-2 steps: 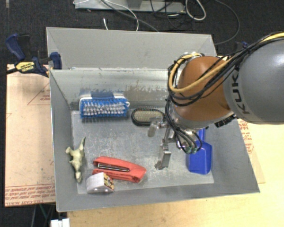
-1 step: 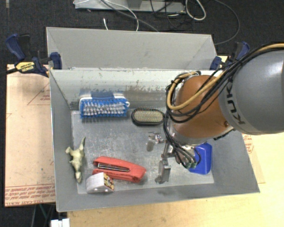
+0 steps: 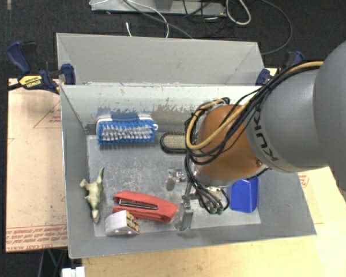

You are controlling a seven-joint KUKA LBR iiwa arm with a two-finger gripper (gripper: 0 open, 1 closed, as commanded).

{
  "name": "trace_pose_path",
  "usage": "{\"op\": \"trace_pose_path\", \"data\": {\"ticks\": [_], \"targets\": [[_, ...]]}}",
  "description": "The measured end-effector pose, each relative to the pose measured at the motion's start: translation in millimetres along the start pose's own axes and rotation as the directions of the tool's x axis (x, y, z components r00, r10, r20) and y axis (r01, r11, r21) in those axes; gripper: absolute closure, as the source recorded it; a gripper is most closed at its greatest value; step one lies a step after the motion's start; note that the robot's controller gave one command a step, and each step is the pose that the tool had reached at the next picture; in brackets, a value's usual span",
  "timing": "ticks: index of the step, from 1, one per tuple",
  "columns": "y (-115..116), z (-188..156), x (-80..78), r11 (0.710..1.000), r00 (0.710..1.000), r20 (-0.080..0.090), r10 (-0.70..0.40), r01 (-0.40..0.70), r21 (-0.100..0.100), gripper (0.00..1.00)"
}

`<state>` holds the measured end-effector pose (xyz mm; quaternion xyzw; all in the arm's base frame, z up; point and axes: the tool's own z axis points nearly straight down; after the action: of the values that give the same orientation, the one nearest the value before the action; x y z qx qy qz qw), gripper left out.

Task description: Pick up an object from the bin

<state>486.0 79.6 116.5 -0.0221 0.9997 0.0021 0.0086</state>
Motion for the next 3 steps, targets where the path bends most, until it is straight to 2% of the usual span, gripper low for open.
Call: {"op": "trace_pose_path", "data": {"ticks": [1,2,3], "targets": [[27.6,42.0,-8.3,0.993,0.993,-0.001,-0.12,0.12,0.002,0.0],[27.7,41.8,-8.5,0.993,0.993,0.0,-0.121,0.121,0.001,0.0],[46.5,34.3,-19.5,0.951,0.951,0.005,-0.31,0.31,0.001,1.0]]}}
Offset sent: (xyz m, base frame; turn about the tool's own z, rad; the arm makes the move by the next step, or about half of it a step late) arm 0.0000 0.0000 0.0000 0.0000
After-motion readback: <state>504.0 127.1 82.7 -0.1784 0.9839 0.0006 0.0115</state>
